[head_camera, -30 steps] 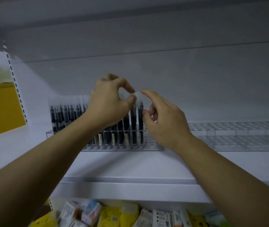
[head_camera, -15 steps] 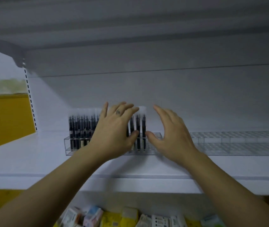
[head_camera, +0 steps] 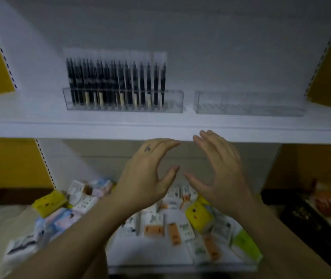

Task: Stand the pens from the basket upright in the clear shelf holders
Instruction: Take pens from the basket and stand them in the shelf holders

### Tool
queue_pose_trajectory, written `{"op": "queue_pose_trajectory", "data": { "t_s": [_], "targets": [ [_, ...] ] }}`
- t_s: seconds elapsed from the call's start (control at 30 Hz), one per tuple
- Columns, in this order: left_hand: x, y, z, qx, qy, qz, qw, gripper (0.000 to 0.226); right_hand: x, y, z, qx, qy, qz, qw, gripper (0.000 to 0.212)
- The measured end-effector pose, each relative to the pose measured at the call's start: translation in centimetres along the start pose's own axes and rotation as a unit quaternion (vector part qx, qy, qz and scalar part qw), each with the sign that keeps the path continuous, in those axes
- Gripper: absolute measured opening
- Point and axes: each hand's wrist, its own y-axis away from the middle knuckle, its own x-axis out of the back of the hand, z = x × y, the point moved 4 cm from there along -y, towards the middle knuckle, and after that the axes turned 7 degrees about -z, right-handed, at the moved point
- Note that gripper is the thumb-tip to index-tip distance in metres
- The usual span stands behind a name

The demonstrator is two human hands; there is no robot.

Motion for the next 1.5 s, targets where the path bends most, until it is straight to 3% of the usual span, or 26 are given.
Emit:
{"op": "queue_pose_trajectory", "data": {
  "t_s": [0.1, 0.2, 0.3, 0.43, 0.57, 0.67, 0.9, 0.97, 1.07, 1.13, 1.3, 1.5],
  "targets": [
    [-4.1, 3.9, 0.1, 0.037, 0.041, -0.041, 0.998, 0.047, -2.7, 4.3, -0.1, -0.022, 0.0, -0.042, 0.999, 0.065],
    [-8.6, 7.4, -1.0, 0.093, 0.058, -0.096, 0.989, 0.049, -6.5, 8.9, 0.4, -0.083, 0.009, -0.149, 0.985, 0.066],
    [-13.0, 10.5, -2.6, 0.155, 0.06, -0.174, 0.971, 0.054, -10.2, 13.5, 1.4, -0.151, -0.008, -0.283, 0.947, 0.071],
    [-18.7, 14.4, -4.2, 0.238, 0.08, -0.263, 0.932, 0.062, -14.4, 18.4, 2.4, -0.216, -0.025, -0.381, 0.898, 0.074],
    [-24.0, 19.1, -4.3, 0.313, 0.133, -0.344, 0.875, 0.066, -17.9, 23.7, 2.6, -0.286, -0.068, -0.477, 0.828, 0.07],
    [-26.9, 22.9, -4.2, 0.357, 0.18, -0.389, 0.83, 0.055, -19.8, 28.2, 2.4, -0.318, -0.095, -0.524, 0.784, 0.061],
    [-30.8, 32.8, -4.7, 0.469, 0.186, -0.505, 0.701, 0.055, -22.4, 36.3, 1.4, -0.408, -0.17, -0.635, 0.633, 0.045],
    [-31.9, 33.7, -4.4, 0.454, 0.186, -0.53, 0.692, 0.043, -23.4, 37.7, 0.6, -0.415, -0.182, -0.651, 0.609, 0.039],
    [-33.4, 34.7, -3.9, 0.437, 0.194, -0.549, 0.686, 0.036, -24.9, 40.0, -0.3, -0.384, -0.155, -0.72, 0.558, 0.01],
    [-34.4, 35.6, -3.8, 0.441, 0.206, -0.556, 0.674, 0.04, -25.5, 40.9, -0.4, -0.369, -0.143, -0.751, 0.529, 0.015],
    [-37.4, 37.2, -3.7, 0.47, 0.209, -0.577, 0.634, 0.035, -26.4, 41.5, 0.0, -0.397, -0.138, -0.74, 0.525, 0.014],
    [-40.5, 38.9, -1.7, 0.498, 0.234, -0.594, 0.587, 0.058, -25.4, 43.6, 0.8, -0.43, -0.169, -0.728, 0.507, 0.028]
  ]
}}
